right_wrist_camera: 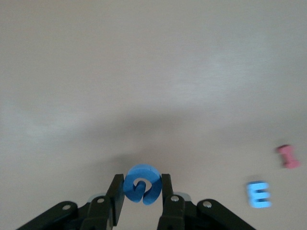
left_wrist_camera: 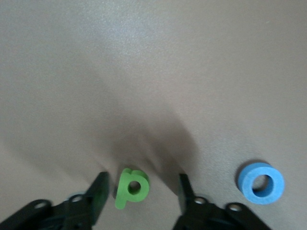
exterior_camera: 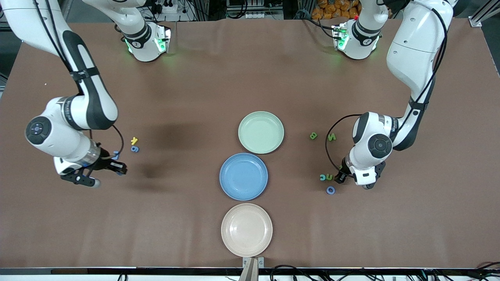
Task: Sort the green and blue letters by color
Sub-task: 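Drop the 6 on the blue plate while the left gripper drops p on green plate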
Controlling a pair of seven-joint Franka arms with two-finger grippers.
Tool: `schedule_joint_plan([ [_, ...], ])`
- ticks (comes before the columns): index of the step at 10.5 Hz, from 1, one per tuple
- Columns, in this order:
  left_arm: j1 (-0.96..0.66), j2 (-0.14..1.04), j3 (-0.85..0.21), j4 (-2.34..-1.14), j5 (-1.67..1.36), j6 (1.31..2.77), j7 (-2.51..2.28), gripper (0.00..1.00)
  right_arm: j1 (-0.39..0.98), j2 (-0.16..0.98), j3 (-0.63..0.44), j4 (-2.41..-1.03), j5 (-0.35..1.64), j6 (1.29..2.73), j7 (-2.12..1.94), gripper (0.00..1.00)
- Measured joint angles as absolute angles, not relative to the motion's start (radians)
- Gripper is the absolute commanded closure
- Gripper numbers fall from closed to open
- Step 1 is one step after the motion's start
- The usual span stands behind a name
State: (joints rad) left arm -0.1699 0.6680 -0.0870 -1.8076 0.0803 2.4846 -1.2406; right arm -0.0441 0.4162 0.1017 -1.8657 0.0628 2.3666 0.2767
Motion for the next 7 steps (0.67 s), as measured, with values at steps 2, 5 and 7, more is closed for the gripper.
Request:
schedule_joint_plan([
  [2,-0.17,0.664,-0.087,-1.805,0.08,2.484,-1.246,1.0,0.04,0.448,0.108,-1.811,0.176,2.411,0.335,0.95],
  [5,-0.17,0.662,-0.087,-1.805,0.08,2.484,-1.25,1.0,0.184,0.527,0.089,-1.736,0.278,2.5,0.421,0.94],
  [7,-0.17,0.662,-0.087,-1.804,0.08,2.488,-1.25,1.0,0.282,0.582,0.063,-1.665,0.287,2.507,0.522,0.94],
])
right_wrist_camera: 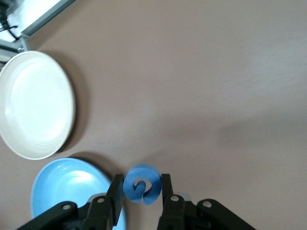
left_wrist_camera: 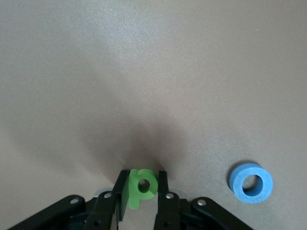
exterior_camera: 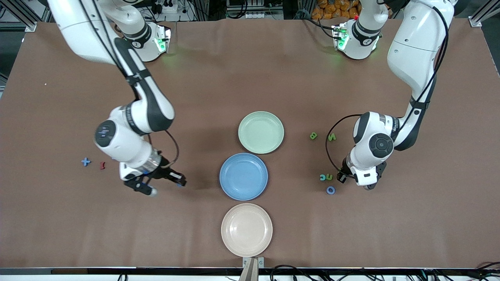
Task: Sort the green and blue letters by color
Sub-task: 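Drop the 6 on the blue plate while the left gripper drops p on green plate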
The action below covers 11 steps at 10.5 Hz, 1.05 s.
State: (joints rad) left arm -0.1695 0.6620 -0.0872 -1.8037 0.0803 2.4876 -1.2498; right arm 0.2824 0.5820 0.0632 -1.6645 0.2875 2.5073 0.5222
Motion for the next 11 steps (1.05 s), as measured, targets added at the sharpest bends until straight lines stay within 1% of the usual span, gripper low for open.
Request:
schedule_joint_plan([
  [2,-0.171,0.657,-0.09,-1.798,0.083,2.491,-1.25,1.0,0.37,0.647,0.05,-1.593,0.29,2.566,0.605,0.94],
  [3,-0.173,0.651,-0.095,-1.795,0.085,2.491,-1.25,1.0,0.412,0.684,0.041,-1.57,0.29,2.611,0.644,0.92],
  [5,-0.177,0.632,-0.132,-1.794,0.088,2.49,-1.244,1.0,0.484,0.754,0.024,-1.535,0.291,2.677,0.693,0.89],
  [6,-0.18,0.617,-0.16,-1.794,0.088,2.477,-1.238,1.0,0.507,0.775,0.022,-1.519,0.291,2.686,0.72,0.73],
  [7,-0.182,0.601,-0.193,-1.793,0.089,2.446,-1.238,1.0,0.526,0.791,0.021,-1.504,0.291,2.69,0.754,0.59],
  [8,-0.184,0.587,-0.227,-1.794,0.089,2.417,-1.238,1.0,0.543,0.802,0.02,-1.492,0.291,2.69,0.788,0.01],
  [11,-0.186,0.569,-0.327,-1.794,0.089,2.328,-1.239,1.0,0.578,0.812,0.004,-1.481,0.29,2.69,0.899,0.0],
])
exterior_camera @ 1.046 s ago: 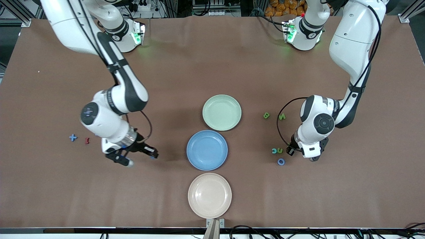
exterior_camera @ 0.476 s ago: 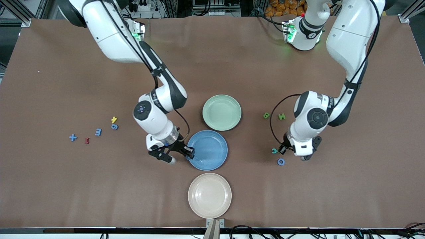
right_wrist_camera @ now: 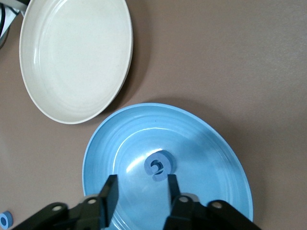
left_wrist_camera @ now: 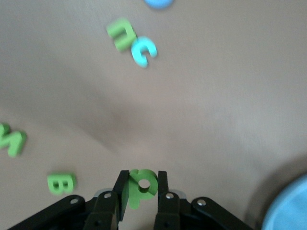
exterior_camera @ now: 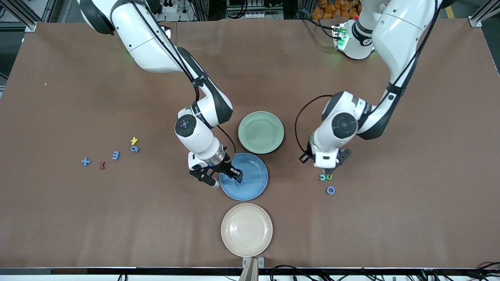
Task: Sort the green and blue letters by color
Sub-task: 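Drop the 6 on the blue plate while the left gripper drops p on green plate, then return both grippers to the remaining letters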
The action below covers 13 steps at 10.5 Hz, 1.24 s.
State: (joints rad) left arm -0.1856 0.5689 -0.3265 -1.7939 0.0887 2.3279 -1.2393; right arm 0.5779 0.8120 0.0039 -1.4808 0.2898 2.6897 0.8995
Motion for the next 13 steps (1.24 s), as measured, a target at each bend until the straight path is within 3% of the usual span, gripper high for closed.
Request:
schedule_joint_plan([
  [5,-0.276,0.57,-0.434,-1.801,0.089,2.302,-1.314,1.0,0.553,0.817,-0.069,-1.481,0.2,2.673,0.841,0.0],
  [6,-0.317,0.577,-0.434,-1.805,0.089,2.301,-1.348,0.8,0.518,0.817,-0.072,-1.481,0.196,2.644,0.765,0.0],
  [7,-0.354,0.588,-0.433,-1.807,0.089,2.301,-1.377,0.01,0.473,0.815,-0.074,-1.478,0.194,2.598,0.665,0.0],
  [13,-0.369,0.6,-0.421,-1.792,0.089,2.301,-1.385,0.0,0.176,0.733,-0.084,-1.471,0.193,2.285,0.164,0.0],
])
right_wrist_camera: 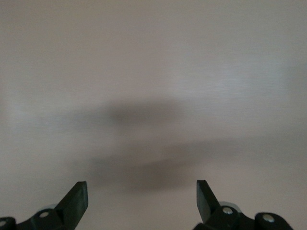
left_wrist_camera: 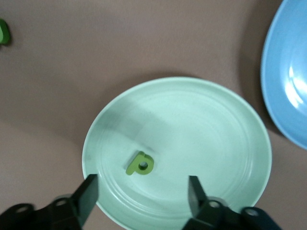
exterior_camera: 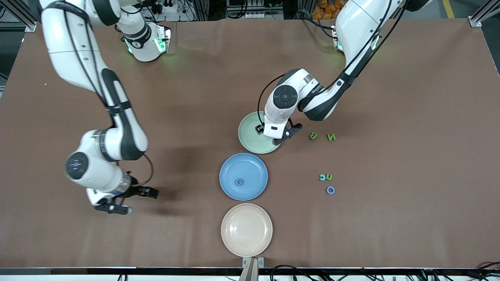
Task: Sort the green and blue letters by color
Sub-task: 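Return both grippers to the remaining letters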
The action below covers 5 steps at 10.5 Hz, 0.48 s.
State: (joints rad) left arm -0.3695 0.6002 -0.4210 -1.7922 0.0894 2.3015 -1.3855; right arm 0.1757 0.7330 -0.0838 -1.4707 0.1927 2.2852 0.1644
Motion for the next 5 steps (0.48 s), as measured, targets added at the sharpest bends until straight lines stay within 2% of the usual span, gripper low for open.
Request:
schedule_joint_plan([
  [2,-0.365,0.598,-0.387,-1.779,0.099,2.302,-1.398,0.0,0.118,0.694,-0.109,-1.488,0.15,2.209,0.129,0.0],
  [5,-0.356,0.597,-0.279,-1.756,0.111,2.302,-1.399,0.0,0.034,0.61,-0.13,-1.612,0.07,2.19,0.033,0.0],
])
